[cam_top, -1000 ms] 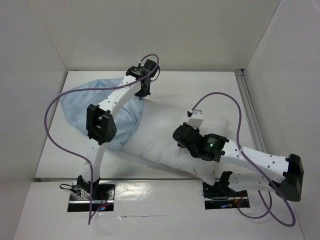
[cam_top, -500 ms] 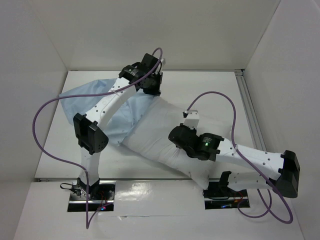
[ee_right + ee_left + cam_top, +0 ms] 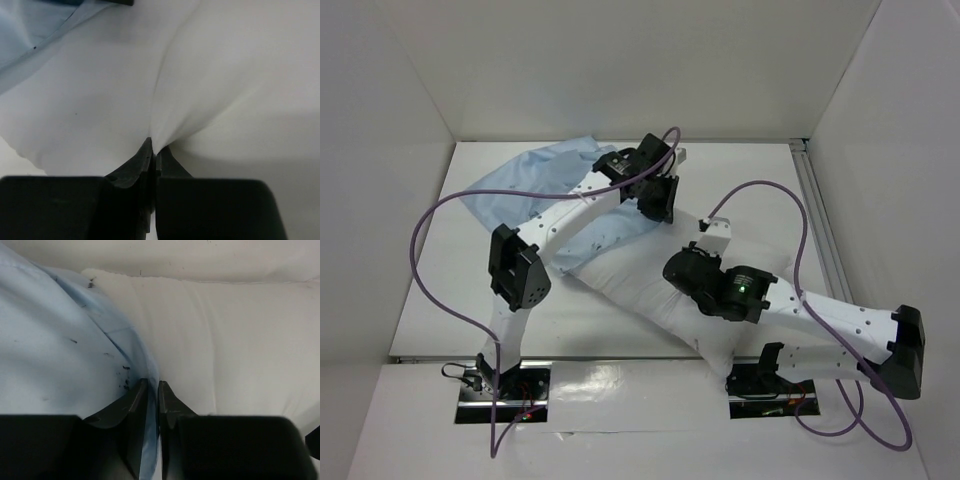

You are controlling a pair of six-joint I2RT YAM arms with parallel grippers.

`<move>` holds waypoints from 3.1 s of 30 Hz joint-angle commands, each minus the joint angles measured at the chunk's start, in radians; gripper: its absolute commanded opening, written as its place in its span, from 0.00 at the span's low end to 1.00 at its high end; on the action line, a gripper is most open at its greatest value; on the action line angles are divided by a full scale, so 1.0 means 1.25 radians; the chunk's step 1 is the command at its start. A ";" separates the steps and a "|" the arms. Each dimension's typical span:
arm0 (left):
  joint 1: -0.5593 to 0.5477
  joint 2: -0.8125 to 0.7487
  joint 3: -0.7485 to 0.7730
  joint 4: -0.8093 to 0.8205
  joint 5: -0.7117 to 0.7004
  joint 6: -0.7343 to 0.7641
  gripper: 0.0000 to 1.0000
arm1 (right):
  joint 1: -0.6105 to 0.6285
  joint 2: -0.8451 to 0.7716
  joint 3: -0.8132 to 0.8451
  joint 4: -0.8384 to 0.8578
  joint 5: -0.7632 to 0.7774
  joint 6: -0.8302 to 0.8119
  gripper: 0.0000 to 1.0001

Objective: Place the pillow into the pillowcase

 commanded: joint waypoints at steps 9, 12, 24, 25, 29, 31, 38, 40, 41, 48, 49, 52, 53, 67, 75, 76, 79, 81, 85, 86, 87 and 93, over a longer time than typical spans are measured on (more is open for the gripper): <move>0.001 -0.224 -0.065 -0.094 -0.180 -0.005 0.96 | 0.003 -0.039 0.002 -0.053 0.060 0.082 0.00; 0.001 -0.400 -0.248 -0.103 -0.369 -0.079 0.99 | -0.005 -0.022 0.021 -0.061 0.060 0.074 0.00; -0.177 -0.763 -0.902 -0.033 -0.576 -0.508 0.87 | -0.039 -0.015 0.052 -0.007 0.035 -0.011 0.00; -0.177 -0.735 -0.931 -0.042 -0.593 -0.552 0.89 | -0.048 -0.015 0.052 0.001 0.024 -0.028 0.00; -0.177 -0.672 -0.951 -0.050 -0.669 -0.602 0.92 | -0.079 -0.015 0.052 0.009 -0.008 -0.047 0.00; -0.155 -0.664 -0.977 -0.050 -0.697 -0.623 0.90 | -0.087 -0.031 0.052 0.009 -0.008 -0.054 0.00; -0.079 -0.639 -1.016 0.032 -0.747 -0.578 0.80 | -0.120 -0.055 0.045 0.009 -0.040 -0.071 0.00; -0.051 -0.639 -1.023 0.082 -0.747 -0.546 0.74 | -0.130 -0.055 0.045 0.009 -0.040 -0.080 0.00; -0.042 -0.639 -1.023 0.092 -0.747 -0.525 0.71 | -0.140 -0.064 0.045 0.009 -0.040 -0.080 0.00; -0.019 -0.637 -0.982 0.107 -0.718 -0.463 0.00 | -0.163 -0.071 0.037 0.026 -0.072 -0.096 0.00; -0.019 -0.637 -0.971 0.107 -0.708 -0.454 0.00 | -0.163 -0.063 0.037 0.033 -0.080 -0.096 0.00; -0.050 -0.647 -0.915 0.147 -0.675 -0.370 0.00 | -0.163 -0.044 0.045 0.055 -0.080 -0.103 0.00; -0.072 -0.658 -0.895 0.174 -0.611 -0.333 0.00 | -0.163 -0.044 0.056 0.069 -0.080 -0.103 0.00; -0.116 -0.587 -0.677 0.324 0.019 -0.156 0.00 | -0.254 0.133 0.085 0.328 -0.155 -0.074 0.00; -0.111 -0.640 -0.643 0.218 0.045 -0.138 0.06 | -0.246 0.084 0.015 0.345 -0.197 -0.060 0.00; -0.111 -0.640 -0.581 0.187 0.020 -0.112 0.33 | -0.246 0.066 0.015 0.333 -0.205 -0.095 0.08; -0.090 -0.602 -0.458 0.090 -0.071 -0.081 0.66 | -0.246 0.017 0.037 0.223 -0.174 -0.139 0.66; -0.064 -0.545 -0.406 0.042 -0.143 -0.074 0.73 | -0.246 -0.012 0.068 0.133 -0.126 -0.158 0.81; -0.037 -0.427 -0.268 -0.031 -0.315 -0.107 0.72 | -0.271 -0.028 0.127 0.013 -0.020 -0.183 0.95; -0.037 -0.355 -0.207 -0.079 -0.351 -0.125 0.72 | -0.312 -0.028 0.135 0.012 -0.020 -0.218 0.99; -0.037 -0.318 -0.177 -0.100 -0.383 -0.132 0.72 | -0.344 -0.028 0.135 0.025 -0.059 -0.243 0.99; -0.030 -0.099 0.004 -0.271 -0.524 -0.199 0.74 | -0.647 0.023 0.118 0.104 -0.387 -0.407 0.99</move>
